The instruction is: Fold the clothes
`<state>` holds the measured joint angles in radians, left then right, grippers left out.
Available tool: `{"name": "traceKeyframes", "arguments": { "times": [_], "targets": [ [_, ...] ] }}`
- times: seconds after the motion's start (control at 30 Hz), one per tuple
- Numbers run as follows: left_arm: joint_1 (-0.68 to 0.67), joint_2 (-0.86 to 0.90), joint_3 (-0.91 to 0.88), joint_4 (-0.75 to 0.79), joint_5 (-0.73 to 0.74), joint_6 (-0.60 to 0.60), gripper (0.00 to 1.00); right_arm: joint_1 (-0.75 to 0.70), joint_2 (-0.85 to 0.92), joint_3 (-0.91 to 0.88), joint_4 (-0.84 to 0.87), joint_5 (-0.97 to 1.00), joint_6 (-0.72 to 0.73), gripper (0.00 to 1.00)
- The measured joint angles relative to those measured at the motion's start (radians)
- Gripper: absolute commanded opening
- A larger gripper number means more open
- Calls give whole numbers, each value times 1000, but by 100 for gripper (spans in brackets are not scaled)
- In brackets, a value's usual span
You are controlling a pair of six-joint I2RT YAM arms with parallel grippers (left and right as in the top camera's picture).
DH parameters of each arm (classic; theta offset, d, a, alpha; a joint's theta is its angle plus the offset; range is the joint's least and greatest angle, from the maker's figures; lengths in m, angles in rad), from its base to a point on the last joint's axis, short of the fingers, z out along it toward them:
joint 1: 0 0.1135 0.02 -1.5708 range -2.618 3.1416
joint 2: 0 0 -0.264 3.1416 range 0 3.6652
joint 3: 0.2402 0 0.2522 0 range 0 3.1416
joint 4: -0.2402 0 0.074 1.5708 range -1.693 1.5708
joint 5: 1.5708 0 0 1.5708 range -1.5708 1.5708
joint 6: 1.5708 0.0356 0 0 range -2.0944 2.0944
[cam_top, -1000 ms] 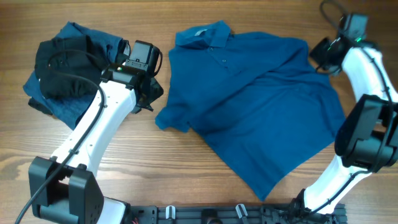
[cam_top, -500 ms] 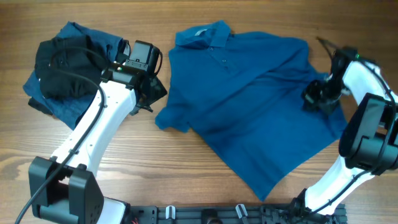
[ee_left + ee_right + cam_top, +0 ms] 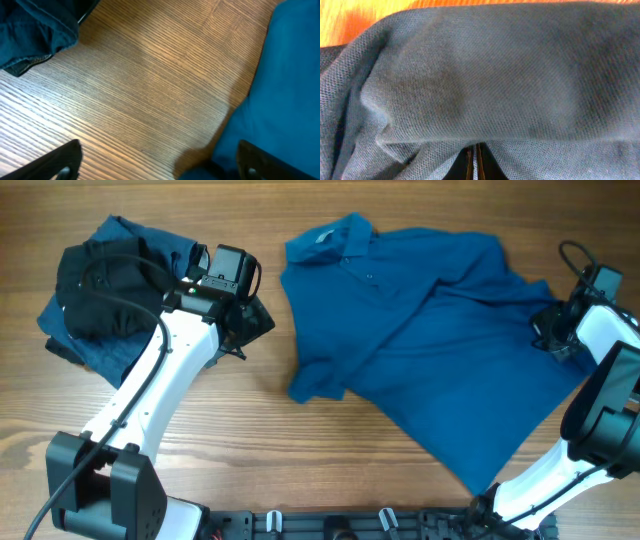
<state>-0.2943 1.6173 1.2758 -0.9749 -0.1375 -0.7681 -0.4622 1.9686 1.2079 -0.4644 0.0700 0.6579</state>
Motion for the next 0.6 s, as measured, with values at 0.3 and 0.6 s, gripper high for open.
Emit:
{"name": "traceKeyframes", "arguments": {
  "times": [0.3, 0.6],
  "targets": [
    [-89, 8, 0, 8, 96, 161, 97, -76, -4, 117, -12, -264, -103, 43],
    [-399, 195, 0, 93, 117, 436, 84, -82, -375, 126, -198, -621, -156, 52]
  ]
}}
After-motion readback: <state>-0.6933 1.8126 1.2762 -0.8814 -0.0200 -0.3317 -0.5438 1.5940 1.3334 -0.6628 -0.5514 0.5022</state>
